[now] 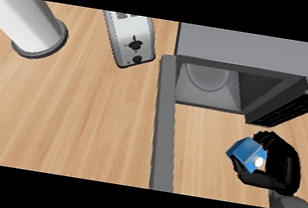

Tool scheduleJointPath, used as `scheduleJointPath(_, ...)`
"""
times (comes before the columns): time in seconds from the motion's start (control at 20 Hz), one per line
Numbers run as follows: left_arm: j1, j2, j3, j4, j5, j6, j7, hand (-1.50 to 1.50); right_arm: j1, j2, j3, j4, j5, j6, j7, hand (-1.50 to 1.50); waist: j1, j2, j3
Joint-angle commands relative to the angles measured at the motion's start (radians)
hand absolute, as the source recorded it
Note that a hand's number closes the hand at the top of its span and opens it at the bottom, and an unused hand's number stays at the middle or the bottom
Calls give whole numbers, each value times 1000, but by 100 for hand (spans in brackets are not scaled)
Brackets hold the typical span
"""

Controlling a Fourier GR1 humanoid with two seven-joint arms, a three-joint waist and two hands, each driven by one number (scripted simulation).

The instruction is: Pick up the milk, place it into the microwave and close the microwave

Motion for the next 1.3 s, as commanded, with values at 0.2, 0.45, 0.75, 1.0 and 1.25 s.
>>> scheduleJointPath(0.2, -33, 27, 92, 50, 70, -24, 4, -150, 1, -4, 52, -223, 118, -47, 116, 150, -13, -1, 0)
scheduleJointPath(0.45, 86, -10, 62, -23, 68, -83, 2, -150, -110, 16, 47, -276, 198, -201, 308, 150, -2, -2, 0)
scheduleJointPath(0.75, 20, 6, 139, 36, 101, -99, -2, -150, -267, 115, 20, -100, 280, -219, 390, 150, 0, 1, 0)
scheduleJointPath(1.0, -23, -6, 127, 72, 65, -79, -2, -150, -511, 131, -72, 179, 278, -133, 412, 150, 11, 5, 1)
scheduleJointPath(1.25, -32, -10, 108, 81, 56, -100, 2, -150, -606, 153, -98, 291, 287, -117, 400, 150, 19, 9, 1)
